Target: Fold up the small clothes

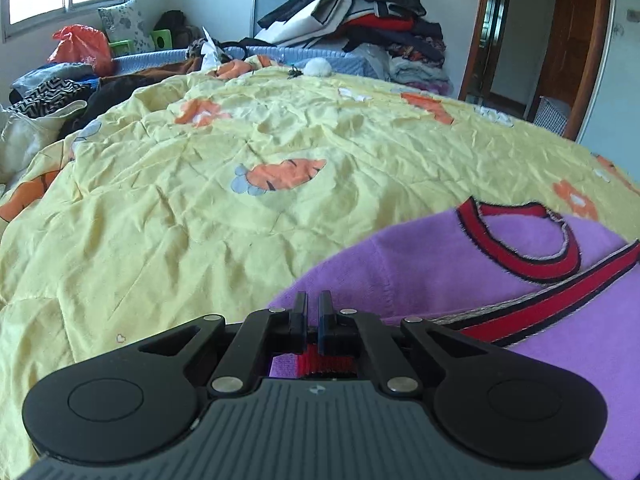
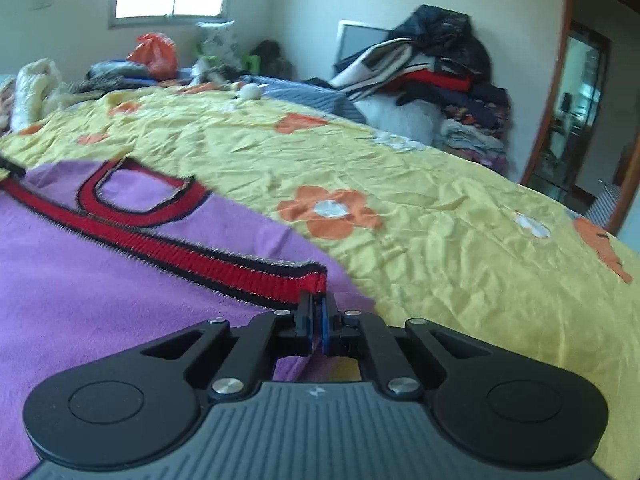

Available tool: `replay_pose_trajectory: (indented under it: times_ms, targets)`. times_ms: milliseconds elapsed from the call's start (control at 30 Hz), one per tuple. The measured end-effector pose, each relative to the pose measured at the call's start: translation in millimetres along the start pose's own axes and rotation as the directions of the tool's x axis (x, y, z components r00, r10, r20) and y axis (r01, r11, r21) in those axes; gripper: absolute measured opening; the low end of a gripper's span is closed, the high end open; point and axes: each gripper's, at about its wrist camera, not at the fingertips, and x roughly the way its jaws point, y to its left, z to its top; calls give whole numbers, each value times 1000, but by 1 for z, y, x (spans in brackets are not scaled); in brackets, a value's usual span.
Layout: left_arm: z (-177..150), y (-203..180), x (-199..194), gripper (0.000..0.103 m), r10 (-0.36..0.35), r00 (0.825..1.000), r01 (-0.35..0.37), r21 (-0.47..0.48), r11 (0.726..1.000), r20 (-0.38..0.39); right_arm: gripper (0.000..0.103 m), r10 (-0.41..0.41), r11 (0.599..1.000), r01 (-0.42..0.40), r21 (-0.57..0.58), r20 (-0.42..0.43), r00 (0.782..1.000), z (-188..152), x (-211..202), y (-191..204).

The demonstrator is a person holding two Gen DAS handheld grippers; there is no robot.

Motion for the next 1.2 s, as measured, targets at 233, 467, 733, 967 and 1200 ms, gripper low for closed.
replay_pose_trajectory:
  times_ms: [233,467,733,967,1200]
  targets:
    - [4,0,14,5,97,995,-96,27,995,-12,5,-32,998,35,54,-61,998,-4,15,-11]
    - [0,3,-67,35,71,996,-72,23,997,53,51,68,984,-55,172,-71,995,-16,-61,-14]
    - [-94,-39,-151,71,-141,990,141,40,989,-3,39,226,917,-193,350,-54,973,-93,-136,3]
    - [-140,-47,-129,74,-52,997,60,130,990,-58,5,125,970,-96,222,-118,985,-100,-145,20]
    - [-95,-67,-144,103,33,999,-36,103,994,33,82,82,982,-78,171,-18,996,-42,-139,44]
